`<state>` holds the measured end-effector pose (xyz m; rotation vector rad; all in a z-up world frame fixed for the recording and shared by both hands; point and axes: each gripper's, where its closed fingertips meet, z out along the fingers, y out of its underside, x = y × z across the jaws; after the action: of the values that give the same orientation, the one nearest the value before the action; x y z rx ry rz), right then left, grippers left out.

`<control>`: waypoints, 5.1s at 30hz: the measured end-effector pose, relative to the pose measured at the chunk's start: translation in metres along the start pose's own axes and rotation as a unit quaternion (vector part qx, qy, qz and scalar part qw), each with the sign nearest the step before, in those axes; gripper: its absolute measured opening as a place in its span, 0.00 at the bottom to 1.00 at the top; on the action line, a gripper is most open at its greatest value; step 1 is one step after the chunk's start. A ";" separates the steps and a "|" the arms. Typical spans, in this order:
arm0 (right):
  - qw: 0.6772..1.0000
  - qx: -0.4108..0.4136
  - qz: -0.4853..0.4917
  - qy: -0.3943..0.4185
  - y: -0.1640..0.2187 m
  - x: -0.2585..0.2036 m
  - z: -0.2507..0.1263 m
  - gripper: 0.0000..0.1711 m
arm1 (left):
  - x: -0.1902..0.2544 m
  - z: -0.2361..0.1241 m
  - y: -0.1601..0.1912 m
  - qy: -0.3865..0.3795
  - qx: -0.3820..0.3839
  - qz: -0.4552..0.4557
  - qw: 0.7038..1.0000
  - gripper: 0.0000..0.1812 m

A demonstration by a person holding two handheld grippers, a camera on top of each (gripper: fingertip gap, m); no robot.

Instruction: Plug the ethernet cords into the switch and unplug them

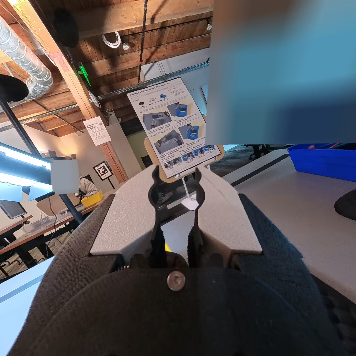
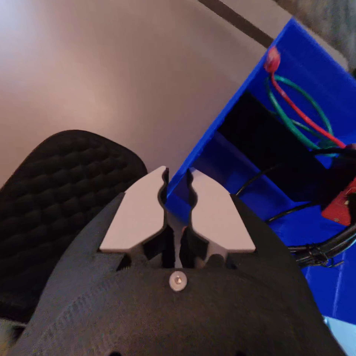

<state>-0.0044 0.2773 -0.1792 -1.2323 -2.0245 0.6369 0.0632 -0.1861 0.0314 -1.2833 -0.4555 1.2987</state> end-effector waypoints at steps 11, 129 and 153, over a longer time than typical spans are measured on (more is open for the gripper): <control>0.996 0.020 -0.083 0.022 -0.037 -0.012 0.034 0.12 | -0.004 -0.002 0.002 -0.005 0.003 -0.003 1.000 0.19; 0.960 0.218 0.083 0.153 0.004 0.047 -0.002 0.09 | 0.320 0.247 0.151 0.124 -0.204 -0.179 0.954 0.05; 0.931 0.168 -0.319 -0.046 -0.047 -0.103 0.024 0.37 | 0.246 0.120 0.201 0.287 -0.347 0.239 0.860 0.30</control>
<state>-0.0160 0.1627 -0.1920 -0.3097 -2.1135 0.6777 -0.0529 0.0342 -0.1998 -2.4246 -0.1684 1.0802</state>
